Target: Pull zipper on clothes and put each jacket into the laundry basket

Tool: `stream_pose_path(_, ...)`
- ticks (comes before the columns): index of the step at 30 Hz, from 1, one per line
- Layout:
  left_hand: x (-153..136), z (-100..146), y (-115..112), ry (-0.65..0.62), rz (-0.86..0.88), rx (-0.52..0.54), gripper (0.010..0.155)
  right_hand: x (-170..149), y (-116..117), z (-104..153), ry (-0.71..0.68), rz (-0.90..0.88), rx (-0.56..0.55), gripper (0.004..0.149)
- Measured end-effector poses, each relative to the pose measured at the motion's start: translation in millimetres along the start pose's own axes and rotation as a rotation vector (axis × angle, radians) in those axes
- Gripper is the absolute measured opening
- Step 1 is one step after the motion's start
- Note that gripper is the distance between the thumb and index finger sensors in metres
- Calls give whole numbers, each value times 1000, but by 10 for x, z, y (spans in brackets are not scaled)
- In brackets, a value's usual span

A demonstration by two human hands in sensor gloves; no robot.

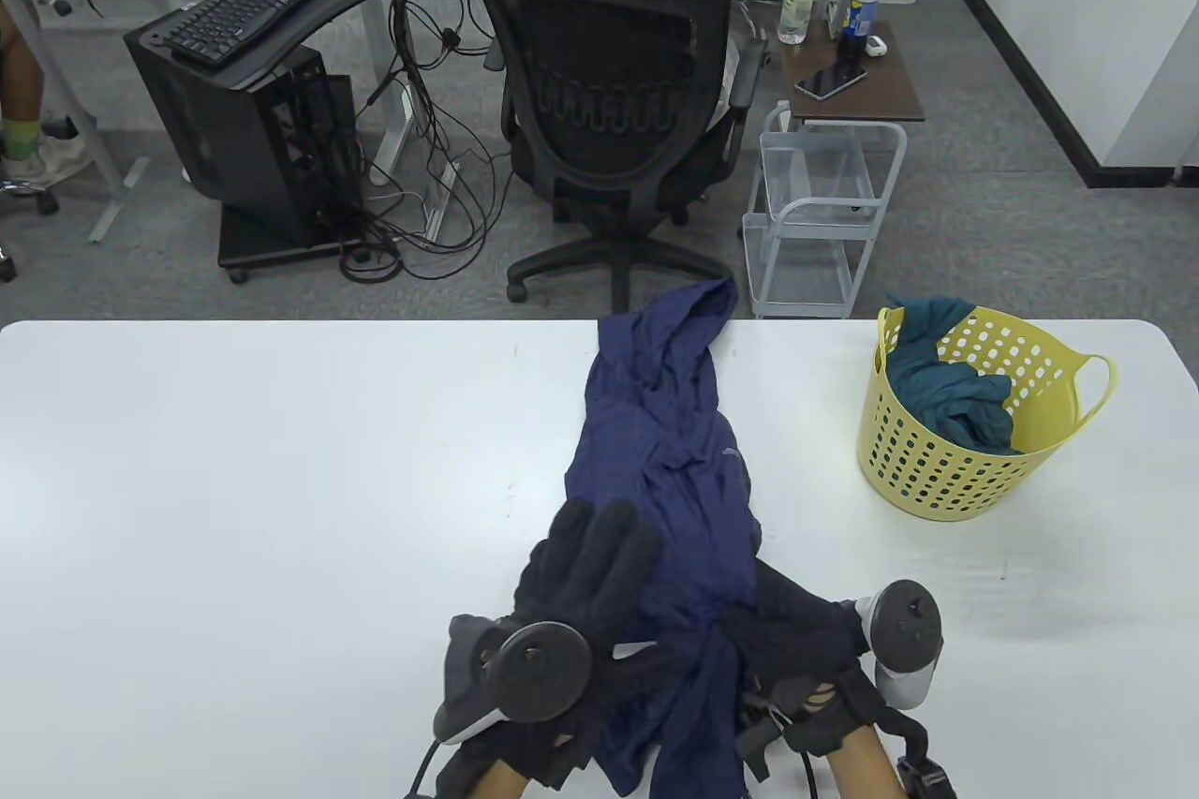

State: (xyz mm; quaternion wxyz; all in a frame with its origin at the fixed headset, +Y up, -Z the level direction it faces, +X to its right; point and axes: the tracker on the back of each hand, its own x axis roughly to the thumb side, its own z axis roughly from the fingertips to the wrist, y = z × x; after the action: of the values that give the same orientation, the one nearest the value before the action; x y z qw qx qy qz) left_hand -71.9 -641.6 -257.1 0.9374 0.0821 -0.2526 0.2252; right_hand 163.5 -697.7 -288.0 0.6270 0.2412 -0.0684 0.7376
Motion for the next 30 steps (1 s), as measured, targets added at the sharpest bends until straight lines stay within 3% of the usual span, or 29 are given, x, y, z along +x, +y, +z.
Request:
stream_pose_path(2,63,-40,-62,-26,-113,113,101,41,54,12,5,23,42,40)
stream_pose_path(5,108,-58,-67,-52,-247,256,92,54,57,9,12,72,105,42)
stream_pose_path(10,-32,-67,-139,24,-108,328,73,37,88,7,46,16,250,52)
stream_pose_path(16,-218,19,-118,75,-19,305,65,-30,-29,17,74,69,79,49)
stream_pose_path(19,-237,78,-69,75,1,313,64,-49,-41,37,70,159,-22,69)
stream_pose_path(21,-197,134,-17,58,2,315,64,-65,31,23,78,270,48,95)
stream_pose_path(24,-73,184,35,-30,-1,280,66,-108,205,4,137,387,234,116)
stream_pose_path(28,126,244,42,-148,28,236,70,-123,417,3,102,403,280,119)
stream_pose_path(30,152,260,40,-155,48,248,71,-101,448,11,81,400,224,106)
